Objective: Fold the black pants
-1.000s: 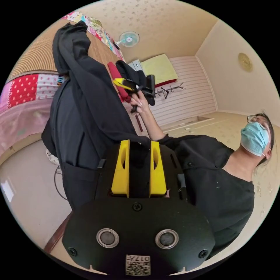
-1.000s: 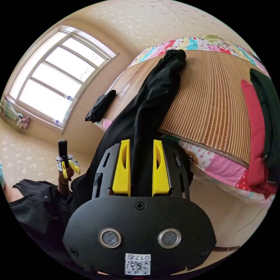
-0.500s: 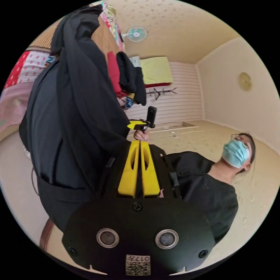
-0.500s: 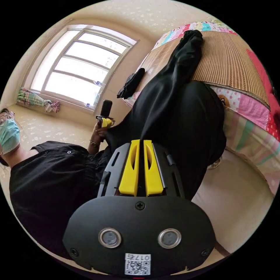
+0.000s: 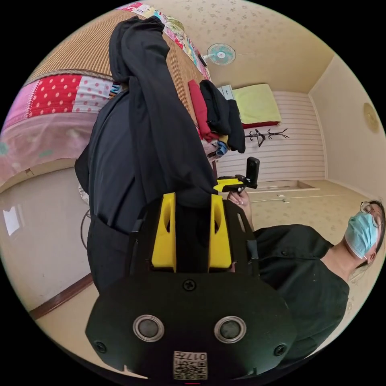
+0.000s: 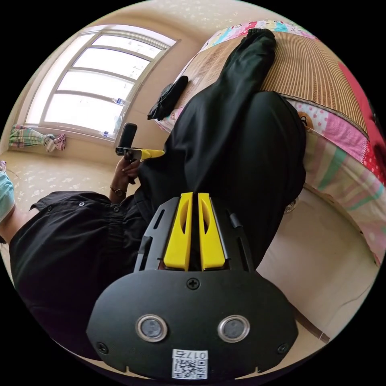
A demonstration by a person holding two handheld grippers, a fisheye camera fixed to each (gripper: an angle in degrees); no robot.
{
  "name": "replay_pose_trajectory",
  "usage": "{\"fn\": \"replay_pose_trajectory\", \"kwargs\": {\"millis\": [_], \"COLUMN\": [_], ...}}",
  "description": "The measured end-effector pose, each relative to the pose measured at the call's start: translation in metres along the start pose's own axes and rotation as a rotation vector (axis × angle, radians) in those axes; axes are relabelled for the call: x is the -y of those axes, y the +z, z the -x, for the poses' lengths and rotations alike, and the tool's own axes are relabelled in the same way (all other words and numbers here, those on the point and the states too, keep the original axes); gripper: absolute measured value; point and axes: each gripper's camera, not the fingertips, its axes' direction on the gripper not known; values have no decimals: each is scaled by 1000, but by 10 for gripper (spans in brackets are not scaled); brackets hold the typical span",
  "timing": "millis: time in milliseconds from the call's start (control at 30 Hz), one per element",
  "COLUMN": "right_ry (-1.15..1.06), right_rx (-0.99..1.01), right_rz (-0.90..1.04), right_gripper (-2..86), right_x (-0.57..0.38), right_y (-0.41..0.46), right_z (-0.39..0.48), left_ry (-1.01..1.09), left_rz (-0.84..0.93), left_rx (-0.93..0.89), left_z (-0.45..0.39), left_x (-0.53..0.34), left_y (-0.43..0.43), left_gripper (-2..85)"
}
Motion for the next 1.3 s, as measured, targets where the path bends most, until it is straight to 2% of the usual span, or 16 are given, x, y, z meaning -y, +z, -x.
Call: {"fn": "replay_pose_trajectory", "kwargs": {"millis": [67,167,233,300,333,367,433,500,600,733,833,900,933,1133,1200,1300], "right_ry": [-11,-40,-59,-68,-70,-78,-98,-96,-77,-49,-32,-25,-24,-72,-111,-151], "right_rx": [28,91,117,120,121,119,94,47,-27,27,64,77,80,160,212,247], "right_rz": [-3,-35,-69,-106,-121,-128,-121,-82,-9,-9,-20,-27,-36,-134,-158,-154], "right_gripper": [27,27,27,27,27,27,27,26,26,25,25,25,24,24,24,24], "right_x": [-1,-3,-7,-10,-11,-11,-9,-5,0,-4,-9,-12,-14,-21,-21,-26], "right_y": [-8,-25,-40,-54,-61,-66,-67,-60,-43,-32,-29,-29,-31,-49,-52,-45], "right_z": [-1,3,9,15,21,27,37,41,39,26,15,10,9,11,17,22], "left_ry": [-24,92,241,331,343,330,202,133,51,33,-14,16,64,372,426,402], "left_rz": [28,75,75,63,54,54,81,81,102,43,65,128,141,128,127,235], "left_rx": [-7,-139,-366,-515,-527,-496,-166,-6,-31,-115,-146,-156,-174,-243,-227,-112], "left_z": [3,-12,-31,-44,-48,-49,-48,-47,-37,-38,-29,-32,-40,-105,-122,-126], "left_x": [2,1,-6,-14,-19,-20,-23,-22,-17,-17,-14,-13,-14,-41,-52,-66], "left_y": [4,3,-17,-38,-51,-57,-65,-61,-36,-7,12,19,14,-66,-83,-71], "left_gripper": [94,18,-4,-7,-7,-7,-1,30,162,198,163,60,48,33,31,33]}}
